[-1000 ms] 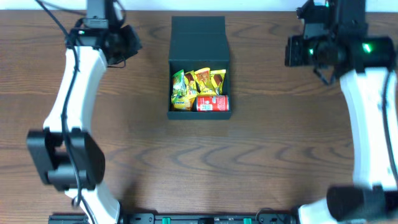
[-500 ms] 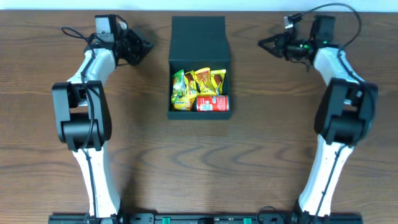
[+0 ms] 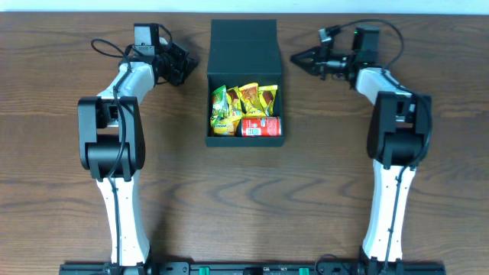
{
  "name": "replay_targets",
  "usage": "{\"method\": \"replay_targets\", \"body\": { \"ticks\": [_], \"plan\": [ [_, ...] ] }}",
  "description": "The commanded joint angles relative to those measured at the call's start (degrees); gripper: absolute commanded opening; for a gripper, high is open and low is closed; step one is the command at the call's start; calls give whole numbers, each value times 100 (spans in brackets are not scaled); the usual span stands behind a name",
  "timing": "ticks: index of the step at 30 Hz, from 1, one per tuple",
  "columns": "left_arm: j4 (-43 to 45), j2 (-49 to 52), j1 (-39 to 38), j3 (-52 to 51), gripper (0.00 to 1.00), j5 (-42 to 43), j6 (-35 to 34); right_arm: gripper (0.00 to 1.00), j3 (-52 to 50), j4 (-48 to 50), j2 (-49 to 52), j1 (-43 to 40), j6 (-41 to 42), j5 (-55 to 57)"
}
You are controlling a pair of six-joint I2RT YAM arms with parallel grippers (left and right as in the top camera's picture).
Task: Pack container
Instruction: 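Move both grippers to the box lid's top corners and grip them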
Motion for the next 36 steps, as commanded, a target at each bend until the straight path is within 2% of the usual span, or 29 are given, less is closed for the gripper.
{"method": "replay_targets", "body": {
  "ticks": [1, 6, 12, 20, 29, 32, 36],
  "plan": [
    [-162, 107, -7, 26, 6, -61, -35, 2, 52, -164, 92, 140, 103, 22],
    [-199, 208, -11, 26, 6, -48, 22, 2, 52, -481, 293, 98, 142, 293],
    [-129, 326, -39, 26, 6, 98, -133, 2, 52, -474, 391, 157, 166, 323],
    [442, 332, -157, 26, 6, 260, -409, 2, 52, -476, 393, 286, 214, 398],
    [459, 332, -258, 26, 6, 417, -426, 1, 52, -461, 393, 391, 387, 354],
    [573, 332, -295, 26, 6, 501, -424, 1, 52, -330, 393, 428, 424, 304],
    [942, 332, -302, 26, 6, 525, -400, 2, 52, 317, 393, 442, 612, 83]
  ]
}}
